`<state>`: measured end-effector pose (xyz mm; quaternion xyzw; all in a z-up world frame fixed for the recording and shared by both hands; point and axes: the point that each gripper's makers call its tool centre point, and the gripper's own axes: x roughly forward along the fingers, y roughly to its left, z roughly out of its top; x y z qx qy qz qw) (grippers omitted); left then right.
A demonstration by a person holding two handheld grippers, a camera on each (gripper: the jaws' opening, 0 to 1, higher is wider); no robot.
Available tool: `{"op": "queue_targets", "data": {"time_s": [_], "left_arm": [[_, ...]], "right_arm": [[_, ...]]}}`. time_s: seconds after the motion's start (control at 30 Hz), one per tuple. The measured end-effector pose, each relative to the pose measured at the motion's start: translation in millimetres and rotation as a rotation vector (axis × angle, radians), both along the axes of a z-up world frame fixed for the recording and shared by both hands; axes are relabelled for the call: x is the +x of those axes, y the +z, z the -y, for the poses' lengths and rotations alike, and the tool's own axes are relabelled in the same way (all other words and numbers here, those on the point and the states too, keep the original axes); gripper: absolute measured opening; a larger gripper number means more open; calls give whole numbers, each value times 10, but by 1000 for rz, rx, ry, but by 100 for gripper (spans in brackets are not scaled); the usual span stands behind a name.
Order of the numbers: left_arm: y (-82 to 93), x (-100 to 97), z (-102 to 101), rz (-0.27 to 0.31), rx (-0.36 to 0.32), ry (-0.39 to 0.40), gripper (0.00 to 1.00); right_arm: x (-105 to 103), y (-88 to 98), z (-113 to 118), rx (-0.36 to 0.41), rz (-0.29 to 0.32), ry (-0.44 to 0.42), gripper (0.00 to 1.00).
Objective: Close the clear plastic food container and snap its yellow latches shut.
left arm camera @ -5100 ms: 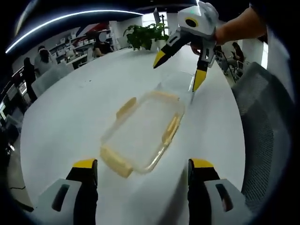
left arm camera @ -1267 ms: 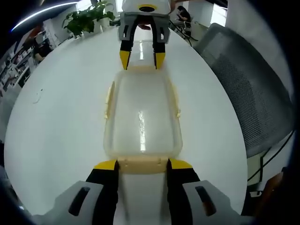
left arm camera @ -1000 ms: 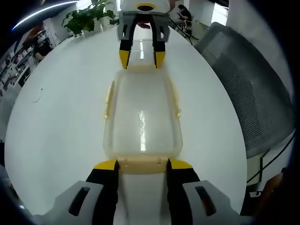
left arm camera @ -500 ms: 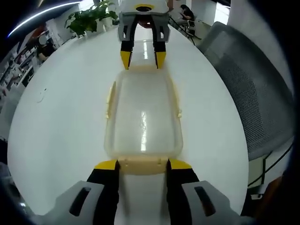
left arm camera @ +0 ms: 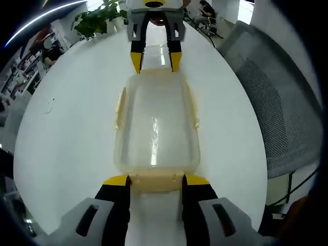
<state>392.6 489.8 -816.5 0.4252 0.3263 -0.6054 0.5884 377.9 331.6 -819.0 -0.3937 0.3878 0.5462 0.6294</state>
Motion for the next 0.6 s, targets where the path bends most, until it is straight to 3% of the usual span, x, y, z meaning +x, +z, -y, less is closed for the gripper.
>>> {"op": "queue_targets", "data": {"time_s": [0.6], "left_arm": [[246, -61, 67, 44, -8, 18, 38]], "right_arm": [[-39, 246, 69, 3, 36, 15, 37]]}}
